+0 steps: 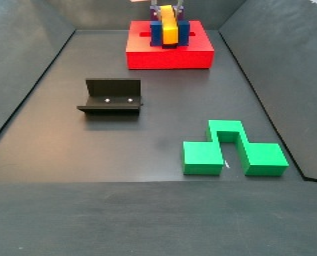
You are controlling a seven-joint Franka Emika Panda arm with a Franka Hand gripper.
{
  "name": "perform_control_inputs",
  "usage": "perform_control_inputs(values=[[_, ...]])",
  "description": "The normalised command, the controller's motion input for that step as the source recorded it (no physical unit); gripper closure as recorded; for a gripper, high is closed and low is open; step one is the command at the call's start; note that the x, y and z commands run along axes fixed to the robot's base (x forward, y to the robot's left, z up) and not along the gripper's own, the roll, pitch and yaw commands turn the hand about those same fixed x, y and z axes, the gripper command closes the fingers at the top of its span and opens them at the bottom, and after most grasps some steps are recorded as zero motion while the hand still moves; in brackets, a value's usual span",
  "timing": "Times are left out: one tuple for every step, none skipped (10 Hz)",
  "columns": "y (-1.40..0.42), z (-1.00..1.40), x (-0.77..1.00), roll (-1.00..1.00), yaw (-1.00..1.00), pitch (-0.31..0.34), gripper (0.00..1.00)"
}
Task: Pick up the yellow object. Move up. Move to above the board. Insert the yellow object.
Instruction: Insert the yellow object.
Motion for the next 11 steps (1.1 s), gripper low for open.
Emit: perform_control_inputs(values=[[0.0, -0.19, 0.02, 0.0, 0.01, 0.0, 1.0], [0.0, -0.19, 0.07, 0.0, 0.01, 0.0, 1.0], [0.0, -0.2, 0.14, -0.02, 0.02, 0.0, 1.0], [0.0, -0.19, 0.11, 0.0, 0.01, 0.0, 1.0], [0.0, -0.19, 0.07, 0.0, 0.01, 0.0, 1.0], [0.0, -0.16, 0.03, -0.01, 0.0, 0.0, 1.0], [0.0, -0.16, 0.01, 0.0, 0.0, 0.0, 1.0], [0.0, -0.17, 0.0, 0.0, 0.0, 0.0, 1.0], [0.0, -0.17, 0.0, 0.0, 0.0, 0.0, 1.0], [0.0, -0.09, 0.0, 0.0, 0.0, 0.0, 1.0], [0.0, 0.0, 0.0, 0.0, 0.0, 0.0, 1.0]])
